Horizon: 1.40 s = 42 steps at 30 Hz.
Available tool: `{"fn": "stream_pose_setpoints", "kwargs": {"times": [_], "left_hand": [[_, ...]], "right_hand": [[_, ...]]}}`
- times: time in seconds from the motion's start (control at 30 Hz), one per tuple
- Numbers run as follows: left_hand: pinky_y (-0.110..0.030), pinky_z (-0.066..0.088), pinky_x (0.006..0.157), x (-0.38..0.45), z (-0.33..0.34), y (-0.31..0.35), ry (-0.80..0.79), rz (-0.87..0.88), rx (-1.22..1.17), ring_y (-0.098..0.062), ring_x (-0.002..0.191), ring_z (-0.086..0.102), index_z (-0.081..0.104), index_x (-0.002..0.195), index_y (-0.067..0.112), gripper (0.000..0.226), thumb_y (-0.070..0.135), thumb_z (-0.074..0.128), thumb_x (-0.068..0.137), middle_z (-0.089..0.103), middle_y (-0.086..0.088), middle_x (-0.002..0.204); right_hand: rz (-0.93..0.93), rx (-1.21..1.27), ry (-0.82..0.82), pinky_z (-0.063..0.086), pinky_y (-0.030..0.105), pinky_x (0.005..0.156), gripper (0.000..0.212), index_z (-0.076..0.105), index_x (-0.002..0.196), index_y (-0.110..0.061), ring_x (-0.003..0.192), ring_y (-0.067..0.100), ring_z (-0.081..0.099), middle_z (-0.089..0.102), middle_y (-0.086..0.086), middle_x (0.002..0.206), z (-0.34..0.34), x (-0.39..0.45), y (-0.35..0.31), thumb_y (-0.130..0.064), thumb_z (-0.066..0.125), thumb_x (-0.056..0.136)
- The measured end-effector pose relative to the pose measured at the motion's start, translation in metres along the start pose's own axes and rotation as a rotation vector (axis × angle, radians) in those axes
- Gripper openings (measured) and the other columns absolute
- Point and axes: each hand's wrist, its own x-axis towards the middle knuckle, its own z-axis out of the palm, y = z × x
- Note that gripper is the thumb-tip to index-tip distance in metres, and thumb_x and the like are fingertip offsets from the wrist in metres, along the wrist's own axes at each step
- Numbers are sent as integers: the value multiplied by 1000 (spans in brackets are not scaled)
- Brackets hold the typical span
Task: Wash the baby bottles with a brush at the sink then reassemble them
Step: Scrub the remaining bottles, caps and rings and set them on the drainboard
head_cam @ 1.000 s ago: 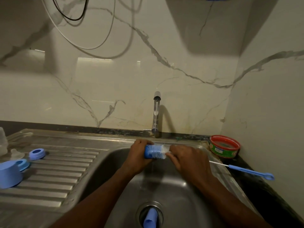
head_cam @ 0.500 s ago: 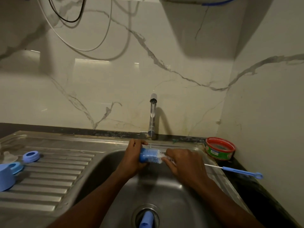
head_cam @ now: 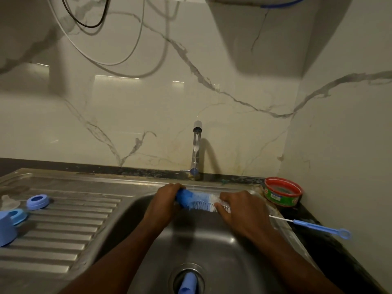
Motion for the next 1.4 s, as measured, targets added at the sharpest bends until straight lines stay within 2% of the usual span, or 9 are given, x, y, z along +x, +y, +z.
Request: {"fn": "stream_pose_setpoints", "kwargs": {"times": [0.2,0.37,0.57,0.73,0.87,1.0,1.13,1.27,1.4], "left_hand": [[-32,39,112,1,4,22,-124,117,136,-13,131,47,47,143,29,60,31,73,90,51,5,143],[-31,48,103,0,-1,-4,-13,-87,66,-10,119,56,54,134,28,53,36,77,86,61,3,133],[-29,42,106,-3,3,14,-118,60,130,-10,123,50,51,137,32,54,40,74,88,54,7,135],[-33,45,106,-7,2,-7,-70,-91,149,-10,122,53,51,135,32,52,39,74,88,56,6,134],[-31,45,106,-7,3,7,-165,121,92,-7,121,51,52,135,34,54,39,75,87,56,10,133],[-34,46,106,-5,1,-4,-66,-39,78,-8,120,52,53,133,34,55,39,78,84,57,8,133],[-32,44,107,-5,2,11,-158,157,78,-8,123,50,50,139,32,56,39,73,89,53,8,137],[-32,44,108,-1,1,8,-17,-8,45,-9,123,51,52,137,29,56,38,76,87,55,6,136],[-37,45,108,-4,1,17,-88,178,110,-11,125,48,49,141,30,59,39,74,88,52,6,139]], "right_hand": [[17,-35,-55,53,32,82,42,64,123,-34,93,11,65,72,-7,106,6,1,-11,-61,44,98],[34,-81,-30,51,31,77,39,67,116,-36,90,10,65,72,-9,101,3,1,-2,-62,45,96],[9,-117,-119,49,30,86,34,65,119,-37,98,10,65,71,-8,110,10,2,-5,-57,48,98],[84,-31,-26,51,30,84,37,66,120,-36,95,10,65,72,-9,108,-3,4,2,-60,48,97],[-2,-2,-112,52,32,91,40,59,129,-38,99,11,64,70,-6,114,7,-3,-11,-60,44,99],[32,-1,-70,54,36,86,41,65,123,-37,98,12,65,72,-7,108,4,2,-7,-62,45,97],[23,-33,-87,51,31,87,42,62,128,-38,99,10,64,71,-8,112,3,0,-10,-61,44,98],[54,-5,-52,51,30,80,39,65,120,-35,93,9,64,71,-8,105,-1,3,-9,-60,43,99],[34,-46,-82,50,30,80,39,64,120,-35,93,11,64,70,-7,105,0,0,-13,-60,42,100]]}}
